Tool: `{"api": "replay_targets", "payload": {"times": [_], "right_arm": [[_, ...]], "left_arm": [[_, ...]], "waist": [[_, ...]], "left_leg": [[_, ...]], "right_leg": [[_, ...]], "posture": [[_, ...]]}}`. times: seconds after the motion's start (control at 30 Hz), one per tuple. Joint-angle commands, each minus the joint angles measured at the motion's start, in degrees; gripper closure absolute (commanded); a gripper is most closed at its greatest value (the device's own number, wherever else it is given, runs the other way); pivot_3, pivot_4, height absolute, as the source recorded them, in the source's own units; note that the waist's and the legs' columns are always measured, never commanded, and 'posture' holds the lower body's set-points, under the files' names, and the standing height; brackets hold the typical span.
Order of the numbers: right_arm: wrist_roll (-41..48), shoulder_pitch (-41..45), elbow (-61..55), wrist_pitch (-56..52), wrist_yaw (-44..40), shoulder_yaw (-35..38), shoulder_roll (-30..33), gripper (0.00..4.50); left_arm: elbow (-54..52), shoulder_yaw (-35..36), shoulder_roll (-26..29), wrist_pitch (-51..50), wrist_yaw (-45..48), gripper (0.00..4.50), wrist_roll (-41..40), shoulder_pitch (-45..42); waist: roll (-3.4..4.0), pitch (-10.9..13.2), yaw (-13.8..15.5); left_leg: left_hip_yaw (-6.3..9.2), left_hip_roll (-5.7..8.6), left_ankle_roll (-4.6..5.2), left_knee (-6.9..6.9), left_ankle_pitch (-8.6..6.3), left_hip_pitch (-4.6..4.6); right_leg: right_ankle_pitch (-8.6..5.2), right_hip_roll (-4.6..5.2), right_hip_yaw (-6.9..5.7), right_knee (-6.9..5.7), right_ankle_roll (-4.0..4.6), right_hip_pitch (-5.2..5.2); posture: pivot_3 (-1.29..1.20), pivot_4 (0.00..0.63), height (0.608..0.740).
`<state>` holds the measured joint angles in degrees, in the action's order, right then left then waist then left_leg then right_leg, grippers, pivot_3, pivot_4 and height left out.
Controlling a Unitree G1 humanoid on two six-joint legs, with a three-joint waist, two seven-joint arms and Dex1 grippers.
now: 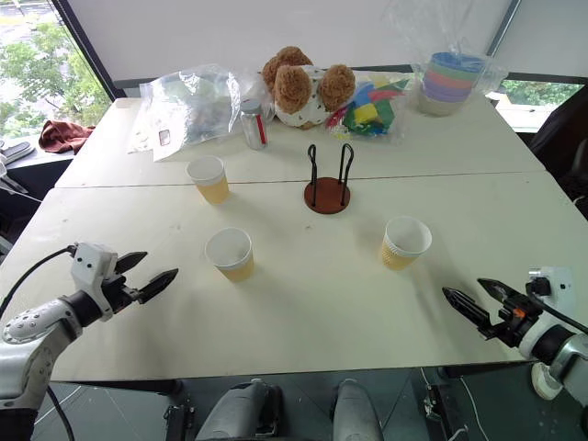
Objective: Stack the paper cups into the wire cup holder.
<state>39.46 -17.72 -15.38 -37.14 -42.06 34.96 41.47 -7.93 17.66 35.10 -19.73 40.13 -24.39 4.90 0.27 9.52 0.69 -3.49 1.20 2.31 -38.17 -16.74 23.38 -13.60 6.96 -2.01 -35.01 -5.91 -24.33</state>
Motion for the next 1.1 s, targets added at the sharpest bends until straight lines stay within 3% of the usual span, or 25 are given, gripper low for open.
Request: {"api": "replay_targets", "payload": {"times": [0.03,0.33,0.57,0.8,0.9,0.97,1.0,1.1], "right_arm": [[0.27,0.1,-2.08,-0.02,-0.04,0.7,0.54,0.07],[-0.46,0.15,-1.43,-0.94,1.73,1.2,0.89,0.07],[-0.31,2.48,0.08,-3.85,4.09,3.29,2.32,0.07],[-1.43,6.7,9.17,-6.27,-0.33,7.97,13.25,0.07],[0.4,17.25,16.89,-5.75,-1.84,9.08,19.46,0.07],[1.93,28.12,20.87,-6.7,-1.84,5.26,22.02,0.07],[2.43,37.24,22.08,-8.14,-1.53,0.05,21.48,0.07],[-0.5,53.81,24.2,-10.03,-2.16,-12.63,18.75,0.07]], "left_arm": [[-1.8,1.06,0.15,0.69,-1.09,0.0,0.67,0.8],[1.49,2.28,0.75,1.87,-2.01,0.0,0.8,-1.38],[6.11,2.14,5.97,-0.23,2.35,0.0,0.33,-7.79],[7.03,1.16,10.62,-5.51,9.24,0.0,-2.84,-14.82],[8.98,-1.92,15.65,-7.57,16.2,0.0,-3.4,-22.14],[9.9,-4.34,17.79,-10.26,20.18,0.0,-4.71,-28.28],[10.61,-5.95,18.49,-11.38,22.35,0.0,-5.2,-32.96],[12.0,-8.82,19.29,-13.63,26.33,0.0,-5.82,-41.57]], "waist": [[0.0,0.0,0.03],[-0.02,-0.01,0.01],[-0.03,-0.01,0.1],[-0.02,0.0,-0.01],[-0.04,0.01,-0.03],[-0.04,0.05,-0.36],[-0.05,0.05,-0.6],[-0.12,0.08,-1.62]], "left_leg": [[0.0,0.0,0.0,0.0,0.0,0.0],[0.0,0.0,0.0,-0.03,0.01,0.0],[0.0,0.0,-0.04,-0.05,0.03,0.0],[-0.02,0.0,-0.03,-0.04,0.04,0.01],[-0.04,0.01,-0.04,-0.07,0.05,0.0],[-0.07,0.01,-0.04,-0.16,0.07,-0.02],[-0.08,0.01,-0.03,-0.21,0.1,-0.02],[-0.04,-0.05,-0.02,-0.35,0.1,0.0]], "right_leg": [[0.0,0.0,0.0,0.0,0.0,0.0],[0.0,-0.01,0.0,-0.01,0.0,0.02],[0.0,-0.03,-0.02,-0.05,0.0,0.0],[0.11,-0.06,-0.03,-0.07,-0.18,-0.01],[0.1,-0.1,-0.05,-0.08,-0.16,0.03],[0.03,-0.16,-0.1,-0.1,-0.01,0.05],[0.05,-0.17,-0.11,-0.12,0.03,0.06],[0.13,-0.28,-0.16,-0.2,-0.09,0.09]], "posture": [[0.0,0.15,0.74],[0.0,0.15,0.74],[0.0,0.15,0.74],[0.0,0.15,0.74],[0.0,0.15,0.74],[0.0,0.15,0.74],[0.0,0.15,0.74],[0.0,0.15,0.74]]}}
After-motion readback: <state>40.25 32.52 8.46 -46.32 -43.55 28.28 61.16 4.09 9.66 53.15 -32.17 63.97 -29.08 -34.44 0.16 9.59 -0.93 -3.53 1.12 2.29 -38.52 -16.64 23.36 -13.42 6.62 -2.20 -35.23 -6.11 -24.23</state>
